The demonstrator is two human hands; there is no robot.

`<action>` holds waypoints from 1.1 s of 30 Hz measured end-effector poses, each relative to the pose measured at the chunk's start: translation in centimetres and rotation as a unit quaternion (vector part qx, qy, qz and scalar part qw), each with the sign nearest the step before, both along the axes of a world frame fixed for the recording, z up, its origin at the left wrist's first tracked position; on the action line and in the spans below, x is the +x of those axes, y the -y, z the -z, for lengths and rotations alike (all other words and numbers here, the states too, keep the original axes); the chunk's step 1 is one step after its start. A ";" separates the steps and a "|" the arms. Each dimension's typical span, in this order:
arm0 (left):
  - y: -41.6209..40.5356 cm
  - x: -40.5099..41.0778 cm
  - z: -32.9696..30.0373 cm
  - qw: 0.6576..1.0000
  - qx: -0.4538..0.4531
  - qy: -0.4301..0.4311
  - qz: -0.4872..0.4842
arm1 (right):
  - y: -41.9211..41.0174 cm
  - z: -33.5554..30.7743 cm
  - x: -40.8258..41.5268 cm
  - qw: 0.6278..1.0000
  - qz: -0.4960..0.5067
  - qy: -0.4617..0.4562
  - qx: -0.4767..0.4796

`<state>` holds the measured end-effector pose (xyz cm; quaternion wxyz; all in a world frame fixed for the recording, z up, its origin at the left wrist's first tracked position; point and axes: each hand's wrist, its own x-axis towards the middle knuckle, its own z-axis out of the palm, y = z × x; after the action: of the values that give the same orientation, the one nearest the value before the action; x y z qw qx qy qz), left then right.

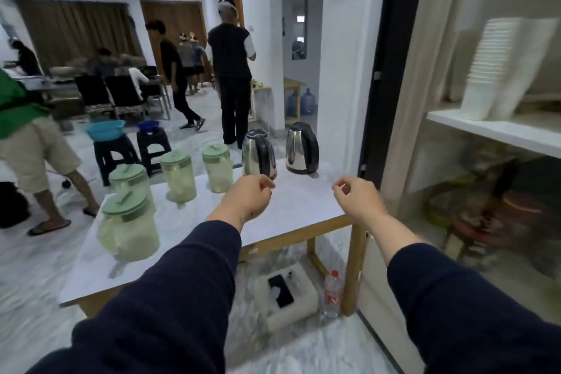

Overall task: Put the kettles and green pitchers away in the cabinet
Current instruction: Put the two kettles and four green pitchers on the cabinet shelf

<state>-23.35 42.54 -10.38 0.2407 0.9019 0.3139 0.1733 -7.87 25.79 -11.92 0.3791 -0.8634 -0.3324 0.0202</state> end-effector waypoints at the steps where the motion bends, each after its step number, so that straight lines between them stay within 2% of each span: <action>1: -1.1 0.4 0.9 1.000 -0.013 -0.003 -0.010 | -1.0 0.6 0.5 1.000 -0.001 -0.008 -0.002; 7: -8.1 6.2 5.1 0.997 -0.057 -0.021 -0.057 | -7.8 4.2 7.7 0.999 -0.011 -0.036 -0.014; 13: -13.9 14.1 7.7 0.983 -0.139 0.012 -0.118 | -14.2 6.0 17.0 0.996 -0.046 -0.055 -0.050; 18: -17.5 19.9 9.0 0.963 -0.203 0.076 -0.162 | -20.4 6.9 24.0 0.991 -0.062 -0.099 -0.071; 24: -21.5 25.0 11.0 0.945 -0.246 0.074 -0.201 | -26.5 9.2 29.2 0.980 -0.048 -0.169 -0.088; 30: -26.1 29.4 13.7 0.933 -0.280 0.104 -0.201 | -31.5 10.5 33.1 0.976 0.011 -0.219 -0.019; 33: -27.7 31.0 14.6 0.914 -0.286 0.164 -0.237 | -33.4 10.9 34.5 0.970 0.060 -0.232 0.026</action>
<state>7.61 70.28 -24.98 0.4882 0.6530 0.5105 0.2731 26.59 59.20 -22.84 0.4691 -0.8431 -0.1830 0.1886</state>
